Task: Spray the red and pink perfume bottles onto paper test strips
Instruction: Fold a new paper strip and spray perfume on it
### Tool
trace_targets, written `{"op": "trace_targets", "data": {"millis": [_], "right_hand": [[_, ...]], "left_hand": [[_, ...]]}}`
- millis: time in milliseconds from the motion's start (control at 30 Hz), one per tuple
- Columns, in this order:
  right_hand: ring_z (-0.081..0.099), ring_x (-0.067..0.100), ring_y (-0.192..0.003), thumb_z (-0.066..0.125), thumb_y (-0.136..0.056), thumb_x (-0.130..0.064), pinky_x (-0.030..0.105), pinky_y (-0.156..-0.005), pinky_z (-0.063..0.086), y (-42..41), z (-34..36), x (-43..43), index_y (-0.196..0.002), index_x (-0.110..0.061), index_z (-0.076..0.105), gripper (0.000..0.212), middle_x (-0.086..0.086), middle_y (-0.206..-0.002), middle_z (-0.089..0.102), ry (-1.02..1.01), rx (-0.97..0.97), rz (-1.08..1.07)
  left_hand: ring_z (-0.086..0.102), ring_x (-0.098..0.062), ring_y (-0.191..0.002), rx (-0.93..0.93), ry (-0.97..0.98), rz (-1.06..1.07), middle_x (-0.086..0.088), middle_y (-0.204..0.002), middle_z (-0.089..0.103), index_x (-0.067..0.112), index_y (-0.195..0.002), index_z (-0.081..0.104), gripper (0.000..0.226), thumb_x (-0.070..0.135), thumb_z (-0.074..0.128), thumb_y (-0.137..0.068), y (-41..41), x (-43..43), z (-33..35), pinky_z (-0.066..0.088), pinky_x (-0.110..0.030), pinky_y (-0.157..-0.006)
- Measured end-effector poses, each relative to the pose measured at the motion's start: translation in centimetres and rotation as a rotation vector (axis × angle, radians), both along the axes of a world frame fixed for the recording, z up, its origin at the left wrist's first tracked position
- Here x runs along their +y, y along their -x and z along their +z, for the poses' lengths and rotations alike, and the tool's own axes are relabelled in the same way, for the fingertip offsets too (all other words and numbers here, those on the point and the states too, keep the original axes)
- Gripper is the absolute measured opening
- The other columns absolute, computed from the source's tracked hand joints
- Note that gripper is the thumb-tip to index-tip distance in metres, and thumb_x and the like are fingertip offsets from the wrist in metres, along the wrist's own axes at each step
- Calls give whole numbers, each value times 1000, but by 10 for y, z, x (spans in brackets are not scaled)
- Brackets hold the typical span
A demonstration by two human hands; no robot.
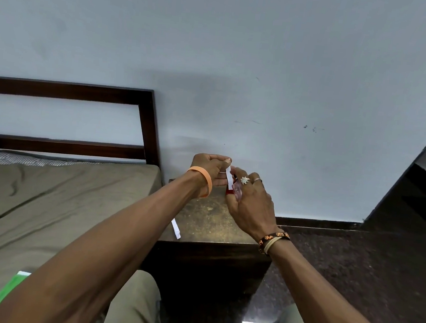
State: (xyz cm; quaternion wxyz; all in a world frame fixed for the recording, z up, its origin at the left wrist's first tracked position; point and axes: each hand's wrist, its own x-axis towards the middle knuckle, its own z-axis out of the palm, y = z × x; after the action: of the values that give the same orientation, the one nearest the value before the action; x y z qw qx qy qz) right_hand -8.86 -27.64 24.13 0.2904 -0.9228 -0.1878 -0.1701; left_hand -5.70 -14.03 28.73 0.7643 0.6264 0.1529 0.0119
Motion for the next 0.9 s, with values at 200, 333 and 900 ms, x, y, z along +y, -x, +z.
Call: {"op": "trace_targets", "data": {"millis": [200,333,900], "right_hand": [[61,34,-105,55,-86,-25,50,-85,54,4,-3,0,-146,-34,36,64,9,-144,44,27,44,20],[63,34,-98,56,-87,-26,50,-81,55,4,-4,1,-142,-33,40,58,9,-138,48,13,32,20],[61,34,-94,54,-91,-28,45,-78,54,-6,2,9,-134,-27,45,44,9,-121,53,5,9,36]], "left_hand": [[71,-21,-61,5,13,-6,-14,-82,70,-3,-104,64,16,2,61,-89,-1,3,-3,56,-29,-49],[71,-24,-65,24,11,-14,-15,-82,71,-1,-102,64,14,2,62,-88,-1,5,-7,58,-31,-53],[68,-24,-67,65,19,-39,-13,-82,70,2,-94,66,8,1,61,-88,-7,10,-24,58,-32,-57]]}}
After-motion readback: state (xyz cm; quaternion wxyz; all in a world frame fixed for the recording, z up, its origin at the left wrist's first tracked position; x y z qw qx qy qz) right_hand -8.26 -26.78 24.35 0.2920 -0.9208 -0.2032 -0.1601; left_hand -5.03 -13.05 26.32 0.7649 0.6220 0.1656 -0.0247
